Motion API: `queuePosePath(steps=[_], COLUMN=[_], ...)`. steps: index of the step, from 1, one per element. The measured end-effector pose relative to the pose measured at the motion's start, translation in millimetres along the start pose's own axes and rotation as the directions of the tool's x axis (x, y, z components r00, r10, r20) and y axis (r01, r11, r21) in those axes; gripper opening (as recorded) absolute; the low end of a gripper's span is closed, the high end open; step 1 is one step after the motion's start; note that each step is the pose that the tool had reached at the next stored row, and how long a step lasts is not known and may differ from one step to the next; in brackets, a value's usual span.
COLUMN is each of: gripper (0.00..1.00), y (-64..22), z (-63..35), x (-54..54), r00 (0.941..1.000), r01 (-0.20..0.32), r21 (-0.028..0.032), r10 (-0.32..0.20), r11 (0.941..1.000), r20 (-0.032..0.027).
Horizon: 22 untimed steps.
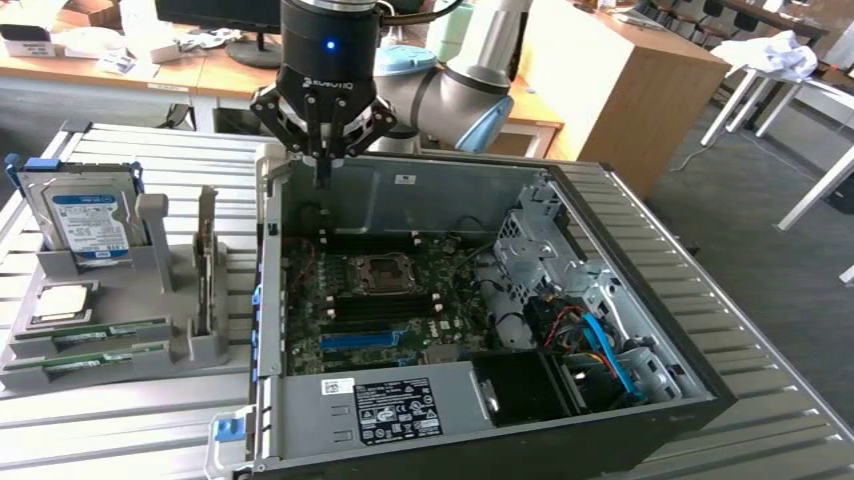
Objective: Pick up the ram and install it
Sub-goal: 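Reach for the ram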
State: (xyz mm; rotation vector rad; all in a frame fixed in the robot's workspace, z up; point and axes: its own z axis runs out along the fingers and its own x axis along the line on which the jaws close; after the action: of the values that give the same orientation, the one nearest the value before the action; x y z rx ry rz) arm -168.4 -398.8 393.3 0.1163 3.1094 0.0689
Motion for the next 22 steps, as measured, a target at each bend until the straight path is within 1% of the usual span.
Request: queuePosePath(steps=[22], gripper=[0.1], y=[-0.9], z=[-0.4], x=[12.7], r00=[1.0], r01=[0.0], r21=[0.0], r10=[0.0], r11=[1.0], r20=[0.0])
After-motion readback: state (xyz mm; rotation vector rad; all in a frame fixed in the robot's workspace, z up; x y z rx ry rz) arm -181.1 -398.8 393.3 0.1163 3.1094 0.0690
